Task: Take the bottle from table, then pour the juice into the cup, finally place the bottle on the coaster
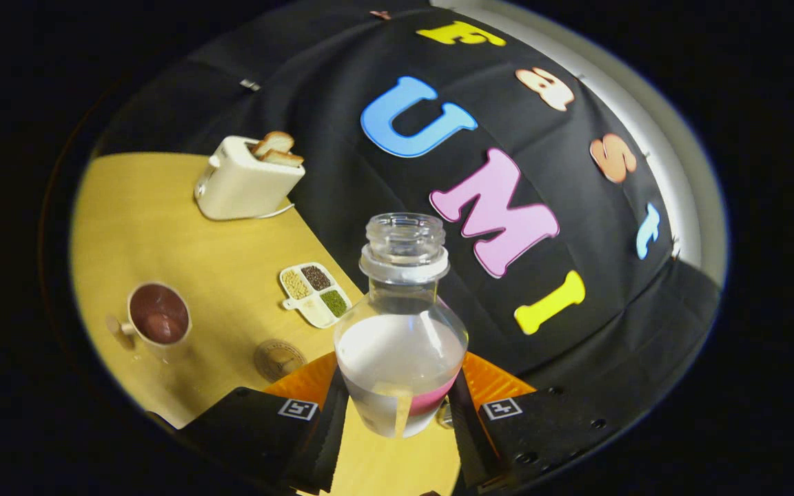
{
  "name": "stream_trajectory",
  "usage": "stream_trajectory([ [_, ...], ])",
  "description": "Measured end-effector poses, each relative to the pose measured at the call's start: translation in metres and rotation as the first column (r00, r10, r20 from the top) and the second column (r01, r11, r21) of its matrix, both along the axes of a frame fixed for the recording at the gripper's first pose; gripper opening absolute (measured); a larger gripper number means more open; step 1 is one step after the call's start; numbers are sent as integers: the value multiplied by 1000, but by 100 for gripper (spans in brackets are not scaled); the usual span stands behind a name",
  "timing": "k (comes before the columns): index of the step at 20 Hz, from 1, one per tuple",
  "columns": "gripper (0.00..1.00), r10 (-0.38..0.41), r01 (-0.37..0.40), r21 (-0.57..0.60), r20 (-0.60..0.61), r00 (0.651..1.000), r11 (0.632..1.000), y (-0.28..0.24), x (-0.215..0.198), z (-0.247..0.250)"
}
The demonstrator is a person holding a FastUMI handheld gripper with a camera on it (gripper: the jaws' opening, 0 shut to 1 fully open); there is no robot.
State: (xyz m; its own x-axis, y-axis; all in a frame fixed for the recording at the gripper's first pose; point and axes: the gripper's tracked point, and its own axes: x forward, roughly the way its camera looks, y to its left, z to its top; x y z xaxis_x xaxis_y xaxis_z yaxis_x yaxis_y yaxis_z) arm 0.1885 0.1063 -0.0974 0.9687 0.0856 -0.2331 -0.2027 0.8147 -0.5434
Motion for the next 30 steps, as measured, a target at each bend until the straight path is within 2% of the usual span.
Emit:
stream_trajectory([
  [3, 71, -30, 29, 213, 5, 1000, 977, -6, 18, 0],
  [6, 71, -40, 52, 386, -38, 998, 921, -5, 32, -20],
  [11, 71, 8, 36, 534, -80, 997, 845, 17, 54, -59],
  [13, 71, 35, 20, 548, -90, 995, 836, 29, 60, -73],
  [15, 71, 22, 27, 520, -89, 996, 853, 29, 67, -85],
  [19, 71, 51, 3, 550, -83, 995, 835, 45, 77, -98],
  [30, 74, 26, 49, 560, -126, 992, 827, 47, 90, -136],
])
